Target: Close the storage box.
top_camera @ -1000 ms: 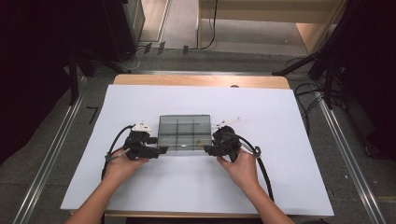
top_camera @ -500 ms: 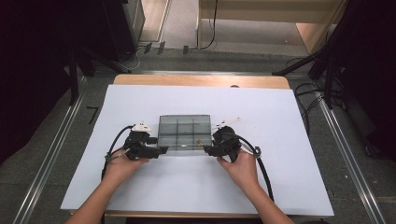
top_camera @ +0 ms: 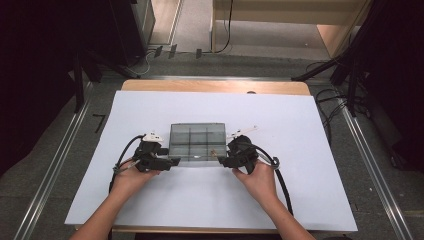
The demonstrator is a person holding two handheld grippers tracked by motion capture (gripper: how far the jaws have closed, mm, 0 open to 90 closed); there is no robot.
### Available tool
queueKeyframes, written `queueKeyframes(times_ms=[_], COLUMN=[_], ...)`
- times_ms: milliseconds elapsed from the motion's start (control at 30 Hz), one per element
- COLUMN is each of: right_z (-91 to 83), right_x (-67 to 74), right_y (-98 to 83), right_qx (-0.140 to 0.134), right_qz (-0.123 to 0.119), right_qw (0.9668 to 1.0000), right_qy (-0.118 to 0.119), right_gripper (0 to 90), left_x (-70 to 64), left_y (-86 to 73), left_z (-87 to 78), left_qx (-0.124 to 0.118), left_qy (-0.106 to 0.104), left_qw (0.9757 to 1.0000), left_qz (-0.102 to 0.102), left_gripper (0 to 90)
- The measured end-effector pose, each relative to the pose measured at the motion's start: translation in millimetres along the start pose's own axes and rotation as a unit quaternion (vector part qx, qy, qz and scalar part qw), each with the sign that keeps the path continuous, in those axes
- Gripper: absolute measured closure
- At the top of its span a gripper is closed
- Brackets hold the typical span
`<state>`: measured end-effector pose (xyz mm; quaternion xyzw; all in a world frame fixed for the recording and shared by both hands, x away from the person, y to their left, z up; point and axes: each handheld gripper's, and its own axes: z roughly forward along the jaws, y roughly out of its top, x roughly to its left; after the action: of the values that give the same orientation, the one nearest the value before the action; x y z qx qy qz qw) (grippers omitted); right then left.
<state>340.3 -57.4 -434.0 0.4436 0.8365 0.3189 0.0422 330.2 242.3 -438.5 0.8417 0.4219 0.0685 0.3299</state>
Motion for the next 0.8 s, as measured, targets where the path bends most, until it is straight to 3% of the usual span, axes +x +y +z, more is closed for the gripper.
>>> queueKeyframes(times_ms=[133, 667, 800], right_z=[-1.1, -24.5, -29.7], right_x=[-0.4, -9.9, -11.7], right_y=[0.1, 1.0, 1.8], right_qx=[0.002, -0.024, -0.034], right_qz=[-0.003, 0.000, 0.000], right_qw=[1.0000, 0.9996, 0.9992], right_qy=[0.003, 0.017, 0.021], right_gripper=[55.9, 52.2, 52.1], left_x=[0.4, -1.5, 0.1], left_y=[0.3, 8.9, 11.6], left_z=[2.0, -10.9, -16.1], left_qx=[0.010, 0.008, 0.005], left_qy=[-0.005, -0.003, -0.015], left_qw=[0.9999, 1.0000, 0.9996], left_qz=[-0.011, -0.004, -0.023], left_gripper=[36.1, 35.9, 35.9])
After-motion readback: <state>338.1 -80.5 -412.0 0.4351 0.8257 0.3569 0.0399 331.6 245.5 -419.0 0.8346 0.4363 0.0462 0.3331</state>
